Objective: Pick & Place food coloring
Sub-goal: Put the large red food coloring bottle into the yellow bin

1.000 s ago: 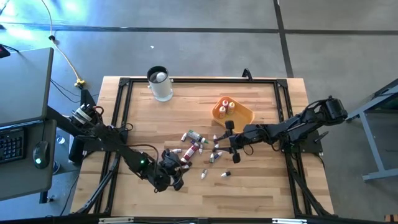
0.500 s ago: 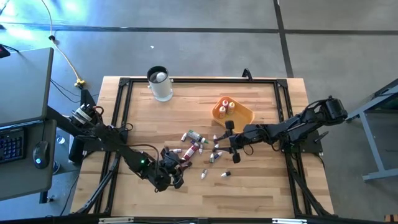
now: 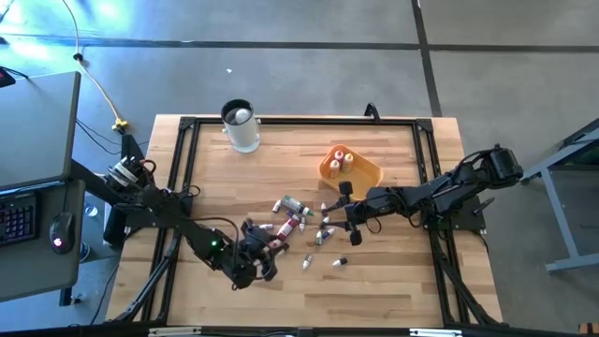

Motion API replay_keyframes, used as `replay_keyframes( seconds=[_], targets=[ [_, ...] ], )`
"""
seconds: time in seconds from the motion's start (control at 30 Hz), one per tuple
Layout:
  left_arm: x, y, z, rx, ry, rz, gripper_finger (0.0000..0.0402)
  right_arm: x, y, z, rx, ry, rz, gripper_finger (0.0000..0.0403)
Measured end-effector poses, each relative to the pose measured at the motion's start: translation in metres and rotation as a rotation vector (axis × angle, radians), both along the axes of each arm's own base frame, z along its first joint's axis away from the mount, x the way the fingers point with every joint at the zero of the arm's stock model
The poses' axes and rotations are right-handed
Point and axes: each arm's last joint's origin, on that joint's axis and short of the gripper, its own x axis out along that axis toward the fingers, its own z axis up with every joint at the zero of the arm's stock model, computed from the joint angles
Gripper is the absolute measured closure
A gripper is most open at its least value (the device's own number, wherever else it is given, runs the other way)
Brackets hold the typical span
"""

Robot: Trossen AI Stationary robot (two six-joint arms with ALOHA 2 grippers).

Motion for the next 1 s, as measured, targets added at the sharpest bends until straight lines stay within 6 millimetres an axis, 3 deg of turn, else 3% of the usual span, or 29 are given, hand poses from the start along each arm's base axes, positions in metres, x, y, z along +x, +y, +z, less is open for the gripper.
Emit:
replay_keyframes(
  seconds=[0.27, 0.4, 0.63, 1.0],
  targets=[
    [-0.004, -0.015, -0.017, 0.047, -0.024, 0.043, 0.0182, 0.0, 0.0, 0.0, 0.0, 0.0, 0.0, 0.0249],
    [-0.008, -0.025, -0.039, 0.101, -0.022, 0.072, 0.0179, 0.0, 0.0, 0.0, 0.0, 0.0, 0.0, 0.0249],
    [-0.018, -0.04, -0.061, 0.194, -0.063, 0.107, 0.0179, 0.0, 0.0, 0.0, 0.0, 0.0, 0.0, 0.0249],
    [-0.017, -0.039, -0.107, 0.294, -0.064, 0.18, 0.0179, 0.0, 0.0, 0.0, 0.0, 0.0, 0.0, 0.0249]
  ],
)
